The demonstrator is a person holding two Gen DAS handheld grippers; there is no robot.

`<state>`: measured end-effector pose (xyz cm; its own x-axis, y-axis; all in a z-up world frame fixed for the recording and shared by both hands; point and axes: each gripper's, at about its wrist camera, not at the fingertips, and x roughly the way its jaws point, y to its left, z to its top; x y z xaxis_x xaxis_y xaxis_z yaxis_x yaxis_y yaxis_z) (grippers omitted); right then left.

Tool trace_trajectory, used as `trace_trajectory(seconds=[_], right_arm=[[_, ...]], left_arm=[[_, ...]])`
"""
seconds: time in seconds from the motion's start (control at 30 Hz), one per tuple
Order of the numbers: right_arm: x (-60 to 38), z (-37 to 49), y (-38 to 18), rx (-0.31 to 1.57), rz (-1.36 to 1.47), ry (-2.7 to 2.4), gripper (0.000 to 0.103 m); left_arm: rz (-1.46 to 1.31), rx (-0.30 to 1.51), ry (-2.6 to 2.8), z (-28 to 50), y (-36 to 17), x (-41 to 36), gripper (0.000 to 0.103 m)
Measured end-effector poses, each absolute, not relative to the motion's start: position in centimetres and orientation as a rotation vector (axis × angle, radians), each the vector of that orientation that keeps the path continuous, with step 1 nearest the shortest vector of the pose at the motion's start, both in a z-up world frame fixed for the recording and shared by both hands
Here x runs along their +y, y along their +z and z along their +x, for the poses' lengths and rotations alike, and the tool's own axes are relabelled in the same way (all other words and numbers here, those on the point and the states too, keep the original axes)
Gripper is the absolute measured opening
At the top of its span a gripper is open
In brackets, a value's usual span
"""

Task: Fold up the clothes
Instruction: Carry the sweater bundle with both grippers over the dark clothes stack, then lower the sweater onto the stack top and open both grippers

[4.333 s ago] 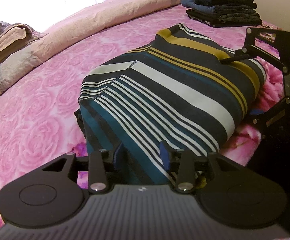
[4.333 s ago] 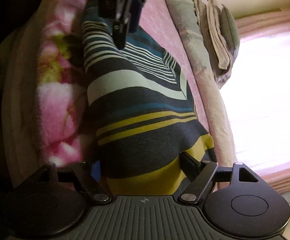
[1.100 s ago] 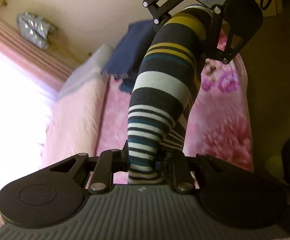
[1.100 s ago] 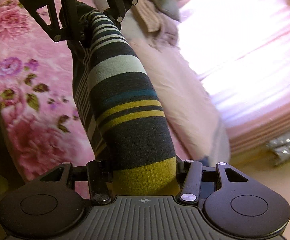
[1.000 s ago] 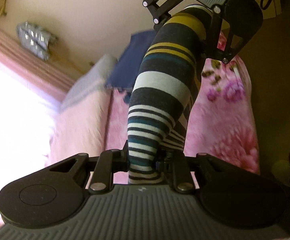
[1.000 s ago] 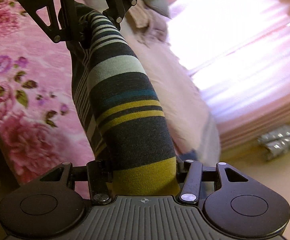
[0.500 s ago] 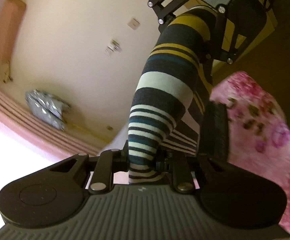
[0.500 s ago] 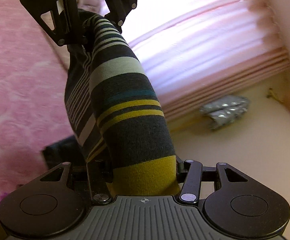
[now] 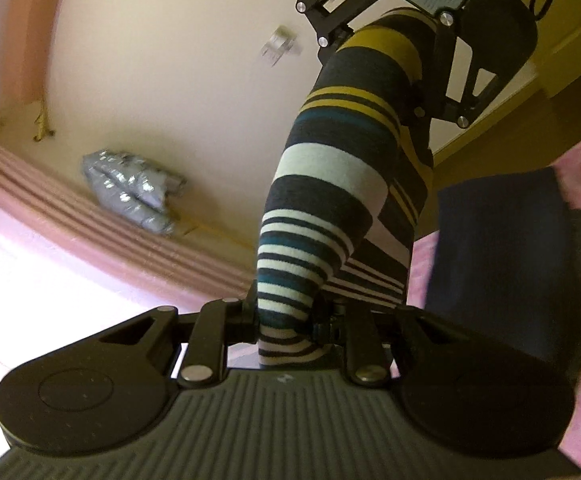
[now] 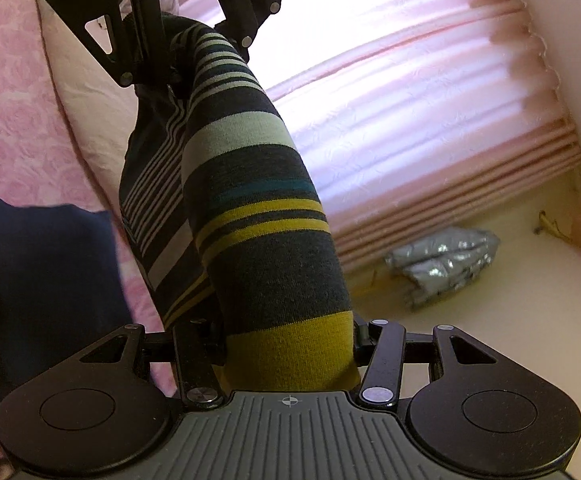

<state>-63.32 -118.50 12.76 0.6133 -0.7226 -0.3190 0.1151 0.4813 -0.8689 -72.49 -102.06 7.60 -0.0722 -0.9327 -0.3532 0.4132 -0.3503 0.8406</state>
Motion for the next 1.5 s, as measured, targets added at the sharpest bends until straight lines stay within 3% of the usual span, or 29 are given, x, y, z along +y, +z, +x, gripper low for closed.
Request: trace_trajectory(seconds=[0.13, 0.27, 0.43, 0.93, 1.17, 1.33, 1.5], right_arm=[[-121.5, -64.8, 6.4, 0.694, -1.016, -0.548, 0.05], [-121.5, -66.4, -1.9, 0.773, -0.956, -0.48, 0.05], [-119.2, -69.0, -7.3, 0.818, -0.94, -0.434, 0.051], [-118.5, -65.9, -8.6, 0.846, -0.816, -0.568, 0.054], [-117.7, -63.3, -9.7, 0.918, -0.98, -0.464, 0.057], [-117.7, -63.8, -9.3, 0.947, -1.017, -0.469, 0.065], [-117.2, -65.9, -9.7, 0.967, -1.023, -0.498, 0.065]], left_arm=[[1.202, -0.737, -1.612, -74.2, 0.1, -103.5, 0.02], [1.35, -0.672, -1.66, -76.0, -8.6, -102.8, 0.02], [1.387, -0.672, -1.656, -76.0, -10.2, -101.9, 0.021], [1.454, -0.688, -1.61, -75.4, -14.7, -99.4, 0.022], [1.442, -0.666, -1.567, -75.1, -16.6, -98.6, 0.021], [1.438, -0.635, -1.538, -74.7, -16.8, -98.4, 0.023], [1.45, -0.656, -1.554, -74.2, -16.4, -97.5, 0.024]])
